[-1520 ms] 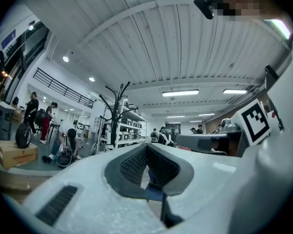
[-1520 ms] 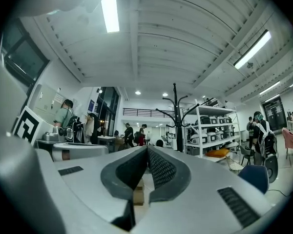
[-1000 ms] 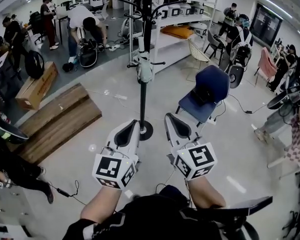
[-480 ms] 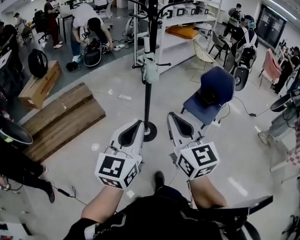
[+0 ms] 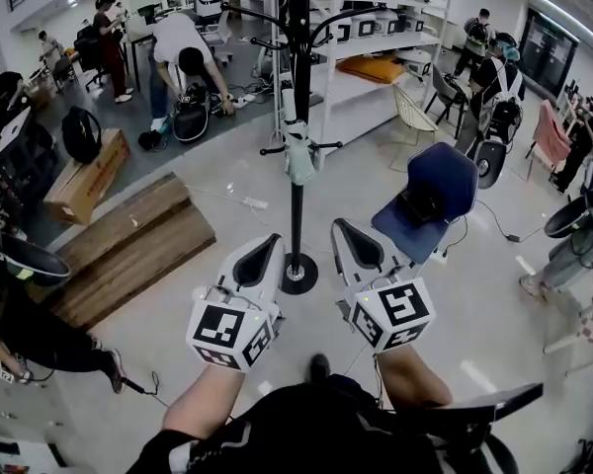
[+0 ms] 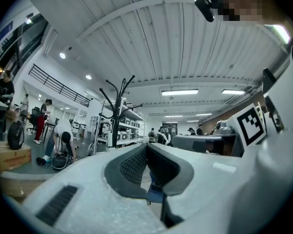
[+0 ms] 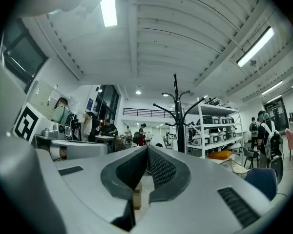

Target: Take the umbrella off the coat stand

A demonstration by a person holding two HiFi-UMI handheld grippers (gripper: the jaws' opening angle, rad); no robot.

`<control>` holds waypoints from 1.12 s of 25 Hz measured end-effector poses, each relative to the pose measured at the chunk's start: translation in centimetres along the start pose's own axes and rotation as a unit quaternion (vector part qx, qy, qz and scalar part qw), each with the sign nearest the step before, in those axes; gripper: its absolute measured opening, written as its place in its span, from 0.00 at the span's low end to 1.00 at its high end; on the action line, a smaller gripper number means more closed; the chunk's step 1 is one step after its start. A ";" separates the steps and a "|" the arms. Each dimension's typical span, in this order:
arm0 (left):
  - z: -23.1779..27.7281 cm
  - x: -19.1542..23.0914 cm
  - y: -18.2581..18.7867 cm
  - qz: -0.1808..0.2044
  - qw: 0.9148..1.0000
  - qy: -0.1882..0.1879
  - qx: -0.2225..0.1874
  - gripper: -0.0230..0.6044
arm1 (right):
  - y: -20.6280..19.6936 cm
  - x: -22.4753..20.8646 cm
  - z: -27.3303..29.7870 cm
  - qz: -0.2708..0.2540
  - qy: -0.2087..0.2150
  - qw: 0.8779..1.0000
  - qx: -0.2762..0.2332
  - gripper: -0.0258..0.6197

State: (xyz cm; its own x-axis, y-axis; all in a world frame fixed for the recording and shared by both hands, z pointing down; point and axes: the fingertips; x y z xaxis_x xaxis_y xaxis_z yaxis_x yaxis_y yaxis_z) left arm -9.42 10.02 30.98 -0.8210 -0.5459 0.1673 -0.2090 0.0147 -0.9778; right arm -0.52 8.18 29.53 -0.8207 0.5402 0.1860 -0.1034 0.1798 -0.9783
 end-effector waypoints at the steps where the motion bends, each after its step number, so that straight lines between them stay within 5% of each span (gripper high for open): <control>1: 0.9 0.1 -0.1 0.005 1.000 -0.002 0.003 0.05 | -0.1 -0.7 0.6 0.000 0.000 1.000 -0.001 0.05; 28: 18.3 3.3 -2.0 0.003 0.999 0.041 0.020 0.05 | -5.2 -14.1 9.9 0.016 0.044 0.999 0.006 0.05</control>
State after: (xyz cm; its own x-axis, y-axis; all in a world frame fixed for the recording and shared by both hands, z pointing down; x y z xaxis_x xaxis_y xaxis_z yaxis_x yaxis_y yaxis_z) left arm -2.04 -7.11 31.22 -0.8628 -0.4761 0.1700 -0.1839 -0.0178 -0.9828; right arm 6.07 -8.49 31.04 -0.7708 0.6161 0.1621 -0.0851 0.1526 -0.9846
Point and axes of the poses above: the fingertips, and each gripper's own axes: z forward along the fingers, x to its left, y out of its top, and after that the axes turned 7 degrees about -z, right-handed
